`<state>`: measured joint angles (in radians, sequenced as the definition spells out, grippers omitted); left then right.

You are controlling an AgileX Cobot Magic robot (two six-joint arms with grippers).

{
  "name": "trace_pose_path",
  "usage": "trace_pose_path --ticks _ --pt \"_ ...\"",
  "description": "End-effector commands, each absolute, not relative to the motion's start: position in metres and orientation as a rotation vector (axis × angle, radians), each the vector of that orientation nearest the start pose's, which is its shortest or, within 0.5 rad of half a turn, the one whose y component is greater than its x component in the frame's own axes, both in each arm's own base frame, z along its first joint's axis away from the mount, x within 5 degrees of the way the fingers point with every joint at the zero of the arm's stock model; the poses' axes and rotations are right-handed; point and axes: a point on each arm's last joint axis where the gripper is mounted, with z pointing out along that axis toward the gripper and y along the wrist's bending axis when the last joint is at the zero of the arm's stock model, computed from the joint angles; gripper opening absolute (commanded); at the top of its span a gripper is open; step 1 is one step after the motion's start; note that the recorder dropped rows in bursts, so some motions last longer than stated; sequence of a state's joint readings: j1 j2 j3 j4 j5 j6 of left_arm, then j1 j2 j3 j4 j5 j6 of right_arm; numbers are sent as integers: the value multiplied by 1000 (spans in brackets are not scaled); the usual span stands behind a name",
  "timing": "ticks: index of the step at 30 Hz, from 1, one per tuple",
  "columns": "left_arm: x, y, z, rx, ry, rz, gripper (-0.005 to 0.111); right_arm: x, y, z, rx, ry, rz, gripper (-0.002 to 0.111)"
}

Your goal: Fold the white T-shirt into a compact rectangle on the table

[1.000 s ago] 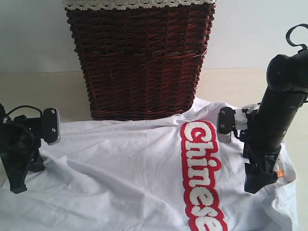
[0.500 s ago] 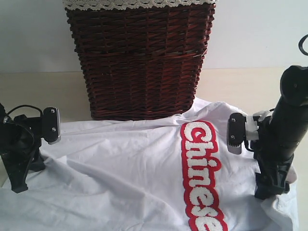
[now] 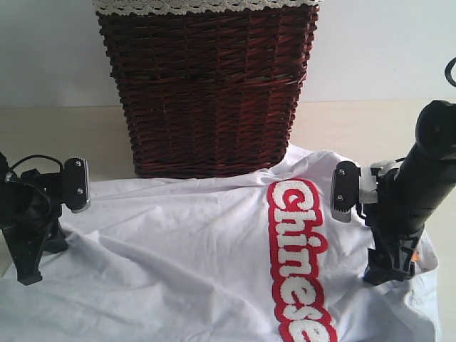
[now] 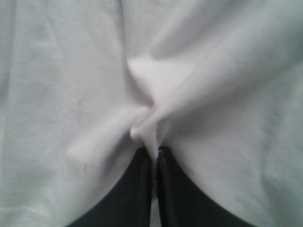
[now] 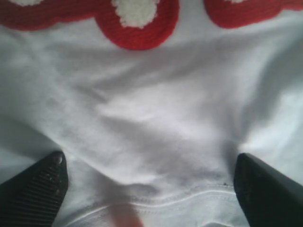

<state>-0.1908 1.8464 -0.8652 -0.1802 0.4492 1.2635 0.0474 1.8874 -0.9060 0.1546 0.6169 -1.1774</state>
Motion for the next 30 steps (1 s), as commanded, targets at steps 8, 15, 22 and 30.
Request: trace_pose_path --ticks 8,15,22,30 --pt "298 -65 115 1868 2254 27 25 299 25 75 -1631 2644 186 91" --pt "293 -64 114 1973 2235 -1 62 299 25 75 -1608 2652 193 91" --pt "292 -63 111 1988 2251 -20 1 300 28 75 -1545 2665 219 87" --pt "292 -63 113 1983 2245 -3 0 300 26 76 -1592 2651 191 1"
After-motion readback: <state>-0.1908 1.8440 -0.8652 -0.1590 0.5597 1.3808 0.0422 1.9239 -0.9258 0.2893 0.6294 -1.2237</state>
